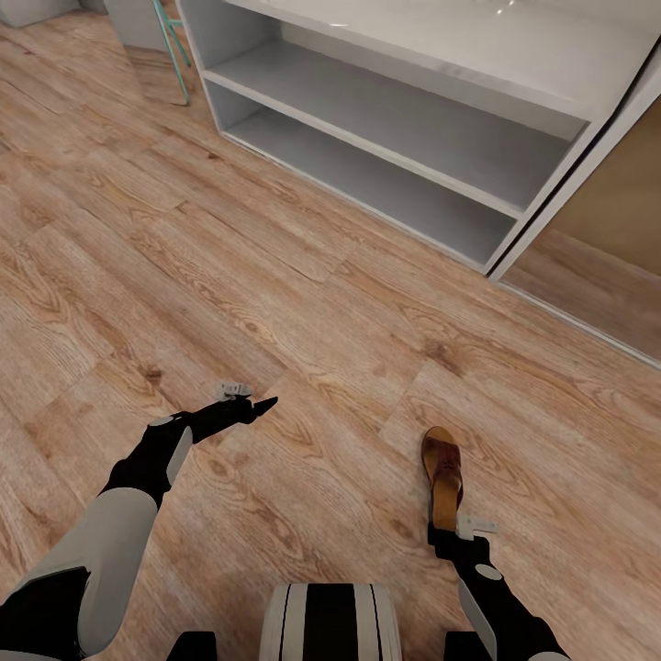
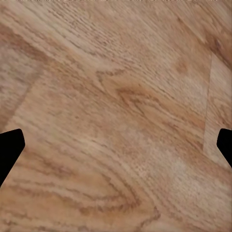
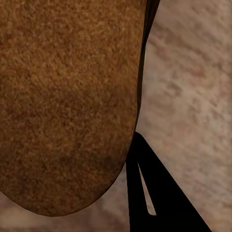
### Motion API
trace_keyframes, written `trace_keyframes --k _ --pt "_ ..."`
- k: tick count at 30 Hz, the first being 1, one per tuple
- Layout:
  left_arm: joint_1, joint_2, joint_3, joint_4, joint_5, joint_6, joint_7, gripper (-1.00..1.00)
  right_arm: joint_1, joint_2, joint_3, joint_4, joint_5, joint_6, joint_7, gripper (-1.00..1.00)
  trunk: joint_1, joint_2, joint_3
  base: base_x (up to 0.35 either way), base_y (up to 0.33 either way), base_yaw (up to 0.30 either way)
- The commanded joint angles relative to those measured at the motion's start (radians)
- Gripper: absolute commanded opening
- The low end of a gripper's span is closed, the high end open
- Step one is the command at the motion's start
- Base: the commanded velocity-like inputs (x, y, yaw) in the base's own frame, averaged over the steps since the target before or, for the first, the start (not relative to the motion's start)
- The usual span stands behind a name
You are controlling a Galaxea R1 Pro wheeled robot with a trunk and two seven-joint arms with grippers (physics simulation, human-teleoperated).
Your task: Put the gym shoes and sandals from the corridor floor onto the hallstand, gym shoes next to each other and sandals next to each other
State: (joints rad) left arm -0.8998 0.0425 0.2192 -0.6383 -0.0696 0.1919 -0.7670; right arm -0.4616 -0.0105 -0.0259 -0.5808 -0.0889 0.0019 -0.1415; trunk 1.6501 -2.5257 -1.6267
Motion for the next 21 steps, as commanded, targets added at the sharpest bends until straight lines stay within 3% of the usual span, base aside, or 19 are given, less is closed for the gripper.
trace_keyframes --k 1,9,21 --pt "0.0 -0.001 0.006 -0.001 -0.007 0.008 -0.008 1.0 0.0 0.0 0.002 -0.001 -0.013 0.0 -0.003 -1.0 0.0 0.0 -0.001 0.0 0.0 0.0" --pt "0.0 -0.001 0.006 -0.001 -0.007 0.008 -0.008 1.0 0.0 0.0 0.003 -0.001 -0.008 0.0 -0.003 -1.0 0.0 0.0 -0.001 0.0 0.0 0.0" --pt "0.0 -0.001 0.007 -0.001 -0.007 0.009 -0.009 1.0 0.0 -0.001 0.005 -0.026 -0.005 0.0 -0.003 -1.0 -0.006 0.003 0.046 0.0 0.0 0.0"
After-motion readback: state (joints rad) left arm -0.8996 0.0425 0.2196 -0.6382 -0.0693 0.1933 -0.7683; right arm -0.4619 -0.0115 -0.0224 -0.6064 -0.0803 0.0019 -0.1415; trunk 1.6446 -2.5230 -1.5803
